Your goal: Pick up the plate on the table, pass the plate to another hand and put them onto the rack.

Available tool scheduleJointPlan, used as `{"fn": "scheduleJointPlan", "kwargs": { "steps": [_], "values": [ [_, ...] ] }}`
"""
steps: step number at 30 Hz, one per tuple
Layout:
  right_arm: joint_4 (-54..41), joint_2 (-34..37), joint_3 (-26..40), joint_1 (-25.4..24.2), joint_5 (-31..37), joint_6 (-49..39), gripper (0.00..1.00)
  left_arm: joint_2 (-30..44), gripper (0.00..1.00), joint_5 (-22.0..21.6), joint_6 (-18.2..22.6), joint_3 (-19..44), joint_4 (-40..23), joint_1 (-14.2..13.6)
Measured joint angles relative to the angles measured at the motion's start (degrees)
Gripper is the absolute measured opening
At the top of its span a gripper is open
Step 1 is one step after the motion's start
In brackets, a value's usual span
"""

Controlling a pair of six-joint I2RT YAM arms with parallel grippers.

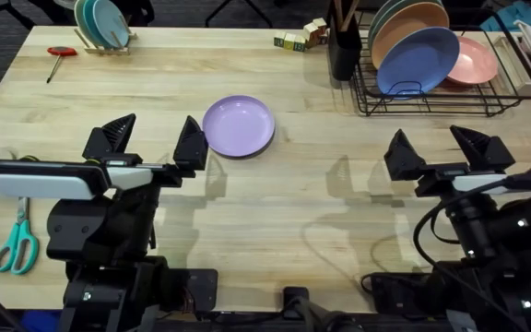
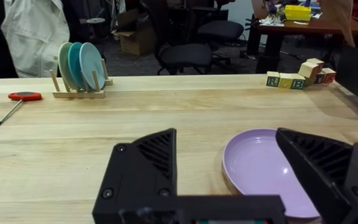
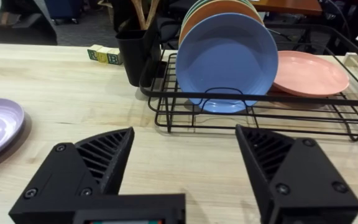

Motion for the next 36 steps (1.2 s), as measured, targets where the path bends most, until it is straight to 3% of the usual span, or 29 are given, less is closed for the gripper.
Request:
{"fn": "scheduleJointPlan", "kwargs": {
  "steps": [13,17,21,27,36],
  "values": [
    [-0.68,0.0,0.11,-0.11,0.66,-0.31,0.995,0.01,0.993,-0.07,0.0,0.0,-0.09,0.0],
    [-0.83,0.0,0.15,-0.17,0.81,-0.63,0.996,0.02,0.993,-0.07,-2.06,0.04,-0.53,0.0],
    [-4.45,0.0,1.81,-0.22,1.07,-0.85,0.995,0.03,0.993,-0.07,-4.19,2.09,-6.7,0.02],
    [-19.39,3.79,11.45,-0.22,1.51,-0.85,0.995,3.95,0.993,-0.02,-5.33,13.62,-16.75,0.02],
    [-23.49,20.68,33.05,-0.22,1.51,-0.85,0.994,23.45,0.993,-0.02,-5.58,35.97,-27.41,0.0]
  ]
}}
